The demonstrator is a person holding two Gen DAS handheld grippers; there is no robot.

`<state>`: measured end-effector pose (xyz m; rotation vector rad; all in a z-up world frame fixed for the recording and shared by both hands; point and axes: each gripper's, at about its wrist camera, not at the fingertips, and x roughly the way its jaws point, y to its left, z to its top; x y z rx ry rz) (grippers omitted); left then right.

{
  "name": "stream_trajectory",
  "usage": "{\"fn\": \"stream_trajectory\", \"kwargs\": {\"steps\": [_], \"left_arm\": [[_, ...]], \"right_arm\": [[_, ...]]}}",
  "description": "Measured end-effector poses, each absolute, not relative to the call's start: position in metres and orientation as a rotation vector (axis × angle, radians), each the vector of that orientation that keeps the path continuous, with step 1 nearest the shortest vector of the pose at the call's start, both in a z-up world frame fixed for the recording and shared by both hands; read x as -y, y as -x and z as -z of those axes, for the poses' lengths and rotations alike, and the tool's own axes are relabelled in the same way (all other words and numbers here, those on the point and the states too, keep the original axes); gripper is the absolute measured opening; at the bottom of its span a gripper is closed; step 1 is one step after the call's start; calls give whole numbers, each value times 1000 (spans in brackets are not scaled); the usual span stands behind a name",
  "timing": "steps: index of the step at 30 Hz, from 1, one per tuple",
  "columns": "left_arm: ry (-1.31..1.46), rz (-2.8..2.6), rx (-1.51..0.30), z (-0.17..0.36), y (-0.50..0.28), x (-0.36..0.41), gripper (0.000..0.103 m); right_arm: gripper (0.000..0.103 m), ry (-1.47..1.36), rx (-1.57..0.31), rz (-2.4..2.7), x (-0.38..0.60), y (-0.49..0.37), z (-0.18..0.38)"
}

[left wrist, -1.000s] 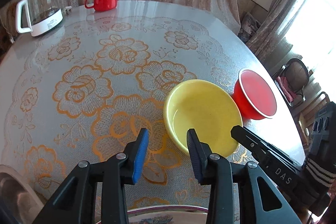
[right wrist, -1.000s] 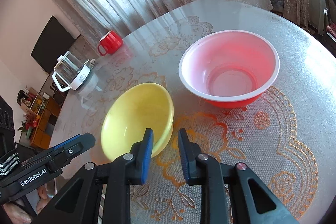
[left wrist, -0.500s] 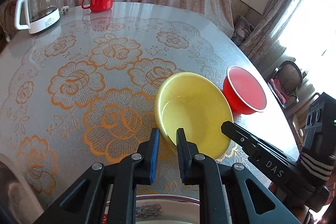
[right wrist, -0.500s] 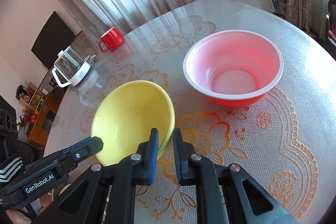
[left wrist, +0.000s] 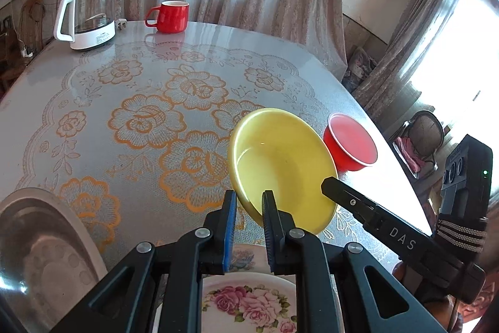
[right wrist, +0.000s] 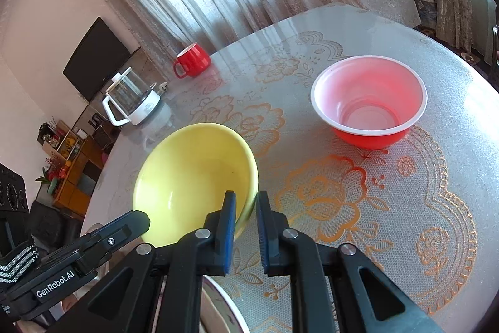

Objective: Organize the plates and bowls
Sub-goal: 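Grip the yellow bowl rim, lift it and lower it into the steel basin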

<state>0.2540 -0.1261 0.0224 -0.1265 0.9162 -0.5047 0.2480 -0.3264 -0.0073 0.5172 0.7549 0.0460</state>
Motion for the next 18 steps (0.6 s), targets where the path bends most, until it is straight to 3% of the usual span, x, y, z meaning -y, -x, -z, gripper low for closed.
{"fn": "stream_trajectory", "kwargs": {"steps": [18], "left_arm": [[240,396,-819,-44,-212,18,16]], "right_arm": [[12,-419,-746,-215,234,-241,-23]]}}
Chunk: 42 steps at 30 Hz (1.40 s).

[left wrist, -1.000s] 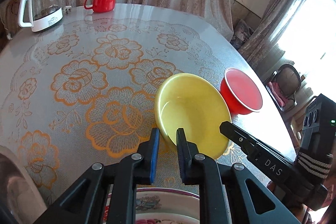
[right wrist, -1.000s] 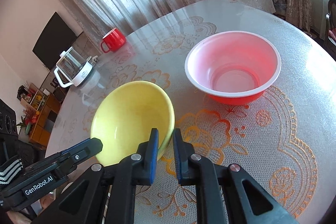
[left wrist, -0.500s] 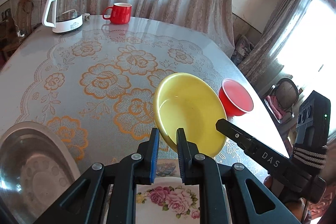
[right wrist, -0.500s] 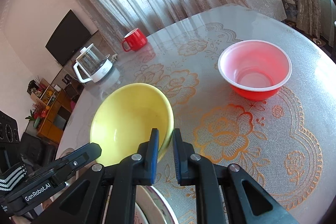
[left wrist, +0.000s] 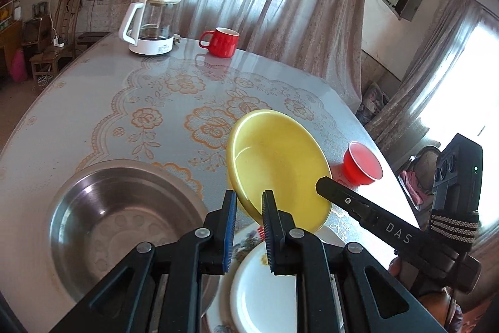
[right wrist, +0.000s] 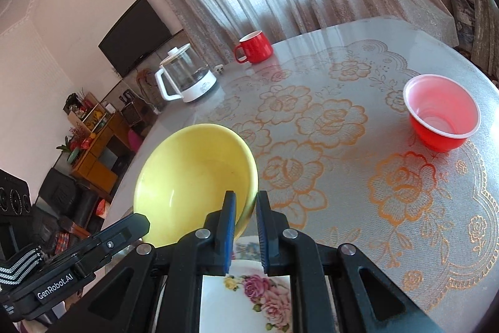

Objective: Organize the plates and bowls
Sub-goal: 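Grip the yellow bowl rim, lift it and lower it into the steel basin, then open both tools to release the yellow bowl inside the steel basin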

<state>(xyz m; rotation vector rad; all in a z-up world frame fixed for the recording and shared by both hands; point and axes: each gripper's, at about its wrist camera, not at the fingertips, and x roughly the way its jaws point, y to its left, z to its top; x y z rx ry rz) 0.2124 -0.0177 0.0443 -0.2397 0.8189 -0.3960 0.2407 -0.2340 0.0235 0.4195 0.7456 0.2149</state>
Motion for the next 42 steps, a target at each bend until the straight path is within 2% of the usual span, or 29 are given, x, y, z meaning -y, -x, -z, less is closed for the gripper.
{"fn": "stream_trajectory", "kwargs": {"steps": [20,42], "left_arm": [[321,213,-827,-11,-174,-86,16],[178,117,-794,8,-162,-82,16]], "right_arm": [[12,-271,-845,-389,115,-242,-7],[12,-203,-914,-396,88,-241,19]]}}
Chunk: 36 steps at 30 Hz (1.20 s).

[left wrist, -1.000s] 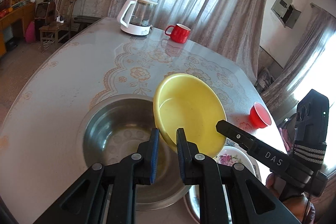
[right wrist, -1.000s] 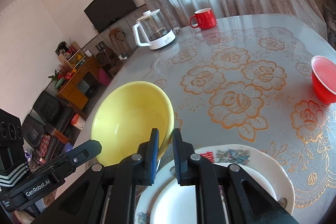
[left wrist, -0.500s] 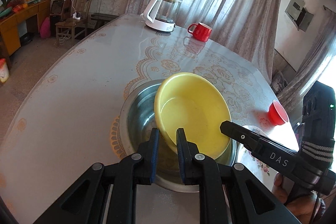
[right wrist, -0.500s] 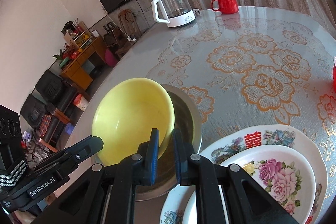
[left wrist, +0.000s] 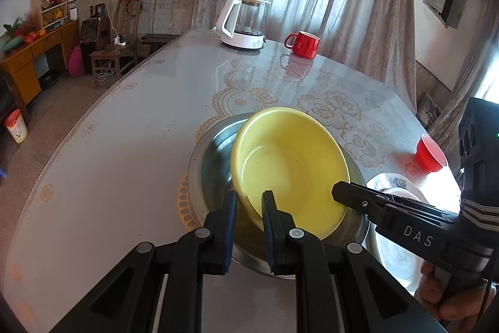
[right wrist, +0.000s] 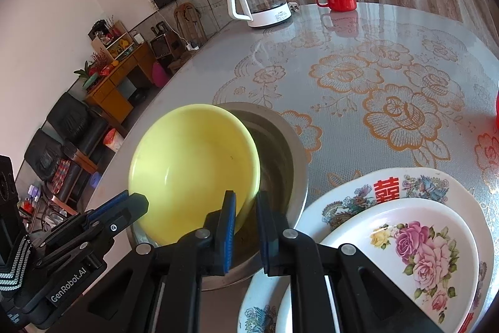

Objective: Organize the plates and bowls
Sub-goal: 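Open both tools to release the yellow bowl inside the steel basin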

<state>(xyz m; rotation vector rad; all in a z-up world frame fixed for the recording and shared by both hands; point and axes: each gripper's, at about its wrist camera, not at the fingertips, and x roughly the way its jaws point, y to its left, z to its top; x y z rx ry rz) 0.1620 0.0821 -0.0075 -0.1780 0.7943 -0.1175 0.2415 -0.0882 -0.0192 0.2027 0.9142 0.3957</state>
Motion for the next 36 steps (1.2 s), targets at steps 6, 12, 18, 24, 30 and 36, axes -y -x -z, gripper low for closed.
{"fn": "stream_trajectory", "kwargs": {"steps": [6,12,18,24,30,36], "left_arm": [[149,101,-784,10,-161,-81,16],[147,94,-790,12,-162,-83,17],[146,89,-798,13,-163,-81,17],[142,76,-802,15,-164,-81,17],[136,73,-799,15,-163,-80,18],[139,58,-790,13,-160,-81,18]], "right_arm": [[12,-174,-909,-382,84,-241,18],[12,-160,-907,-378,81,-241,18],[12,-149,-903,-373,81,-241,19],[12,-137,-897,-367,79,-239,19],[13,-137,-893,-365,79,-238,18],[14,-145,-891,-366,80,-236,18]]}}
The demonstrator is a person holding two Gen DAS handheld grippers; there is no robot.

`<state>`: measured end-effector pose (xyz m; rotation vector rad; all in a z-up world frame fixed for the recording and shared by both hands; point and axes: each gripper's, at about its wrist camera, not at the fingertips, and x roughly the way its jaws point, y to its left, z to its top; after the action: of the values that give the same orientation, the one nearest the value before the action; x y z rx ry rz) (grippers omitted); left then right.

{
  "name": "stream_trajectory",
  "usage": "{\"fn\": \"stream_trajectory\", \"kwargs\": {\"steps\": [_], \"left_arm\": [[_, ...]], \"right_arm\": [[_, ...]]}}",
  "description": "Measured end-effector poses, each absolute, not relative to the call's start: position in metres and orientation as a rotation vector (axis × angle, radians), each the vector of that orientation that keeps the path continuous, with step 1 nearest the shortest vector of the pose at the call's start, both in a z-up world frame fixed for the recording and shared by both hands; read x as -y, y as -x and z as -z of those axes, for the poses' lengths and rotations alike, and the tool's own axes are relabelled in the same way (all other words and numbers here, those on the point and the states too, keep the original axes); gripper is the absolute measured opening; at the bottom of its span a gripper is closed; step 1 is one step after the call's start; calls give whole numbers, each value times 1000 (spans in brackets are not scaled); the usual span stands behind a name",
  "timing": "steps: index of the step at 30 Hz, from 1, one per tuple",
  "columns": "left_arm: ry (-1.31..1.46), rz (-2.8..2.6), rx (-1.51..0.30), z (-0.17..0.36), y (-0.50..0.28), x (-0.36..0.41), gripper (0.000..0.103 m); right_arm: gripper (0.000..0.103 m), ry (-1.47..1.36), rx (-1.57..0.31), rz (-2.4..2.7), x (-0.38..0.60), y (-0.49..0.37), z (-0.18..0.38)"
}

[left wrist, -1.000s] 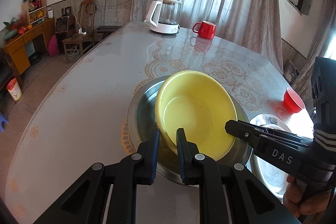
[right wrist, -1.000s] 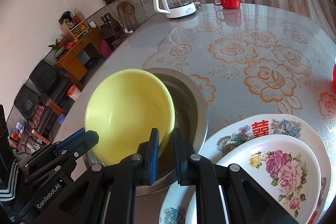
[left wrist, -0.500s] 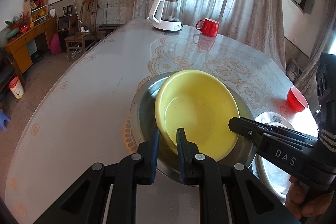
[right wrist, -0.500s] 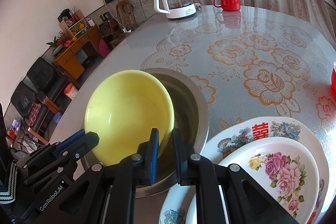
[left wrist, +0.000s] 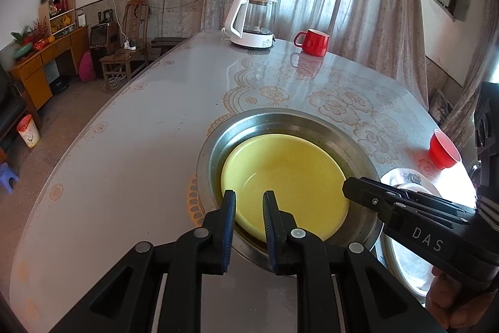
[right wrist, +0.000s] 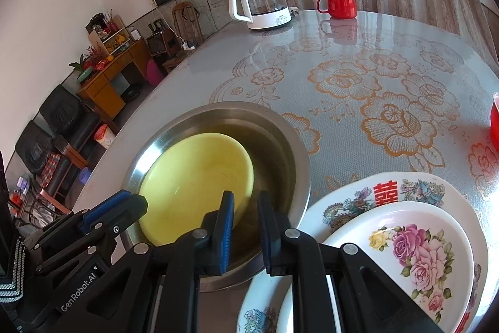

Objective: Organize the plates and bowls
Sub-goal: 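Open both tools to release the yellow bowl inside the steel basin, then move both tools to the rim of the red bowl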

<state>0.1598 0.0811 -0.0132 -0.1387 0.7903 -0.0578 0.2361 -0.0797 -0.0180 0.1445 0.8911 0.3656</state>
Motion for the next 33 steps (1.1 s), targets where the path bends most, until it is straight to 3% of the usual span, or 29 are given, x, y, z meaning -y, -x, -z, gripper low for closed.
{"fn": "stream_trajectory", "kwargs": {"steps": [4,9,16,24,33], "left_arm": [[137,51,-779,11,-158,-82,19],[136,43,-757,7,-154,-80,31],[147,46,-744,2,-150,-79,33],[181,41,-729,-6,-148,-76,45],[236,35,-689,-21,-149,-67,65]], "right_arm": [[15,-158,-887,-367,82,-234,17],[17,-169,-879,-372,84,-228,15],[20,-174,-849,-374,91,-212,7],[21,-161,-802,-372,119,-180,-3],[21,-148,-809,-276,175,-144,4]]}}
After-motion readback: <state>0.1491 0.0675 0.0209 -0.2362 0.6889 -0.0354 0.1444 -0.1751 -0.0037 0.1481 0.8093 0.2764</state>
